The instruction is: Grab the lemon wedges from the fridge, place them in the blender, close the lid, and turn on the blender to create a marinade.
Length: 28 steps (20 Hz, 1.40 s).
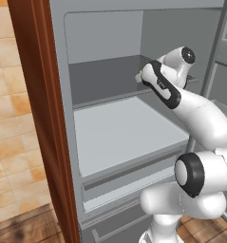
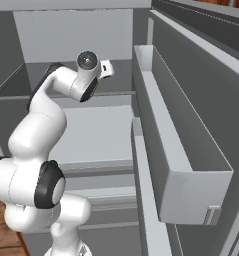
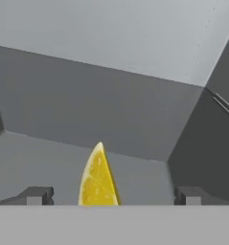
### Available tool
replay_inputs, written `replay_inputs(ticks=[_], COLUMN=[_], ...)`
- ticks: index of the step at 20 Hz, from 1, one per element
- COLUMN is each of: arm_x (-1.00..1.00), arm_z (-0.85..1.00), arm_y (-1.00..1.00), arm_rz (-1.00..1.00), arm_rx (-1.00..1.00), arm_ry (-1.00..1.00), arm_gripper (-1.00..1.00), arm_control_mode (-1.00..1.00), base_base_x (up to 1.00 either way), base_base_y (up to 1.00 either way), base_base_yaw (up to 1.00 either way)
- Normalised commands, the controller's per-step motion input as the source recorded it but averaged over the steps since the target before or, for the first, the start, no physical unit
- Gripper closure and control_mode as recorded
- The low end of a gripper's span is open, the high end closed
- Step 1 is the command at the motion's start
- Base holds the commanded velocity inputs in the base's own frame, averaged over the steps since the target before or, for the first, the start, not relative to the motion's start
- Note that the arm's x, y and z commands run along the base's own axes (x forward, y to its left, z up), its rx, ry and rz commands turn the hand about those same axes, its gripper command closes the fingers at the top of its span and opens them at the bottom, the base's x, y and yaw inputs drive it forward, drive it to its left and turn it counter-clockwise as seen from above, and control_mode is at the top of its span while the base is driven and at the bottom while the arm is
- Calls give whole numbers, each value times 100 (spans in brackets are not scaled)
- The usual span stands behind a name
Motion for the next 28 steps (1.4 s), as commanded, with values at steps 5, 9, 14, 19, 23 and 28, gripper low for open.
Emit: replay_inputs(ticks=[5,9,14,19,23,28], arm_x=[0,-6,-36,-26,0,6], arm_z=[14,28,1,-5,-14,-17], arm_y=[0,0,0,0,0,0], arm_rz=[0,0,0,0,1,3], arm_rx=[0,0,0,0,0,0], arm_ry=[20,12,0,0,0,0], arm_gripper=[-100,-100,-100,-100,-100,-100], arm_control_mode=[-100,-100,-100,-100,-100,-100], base_base_x=[0,0,0,0,0,0], base_base_y=[0,0,0,0,0,0], base_base_yaw=[0,0,0,0,0,0])
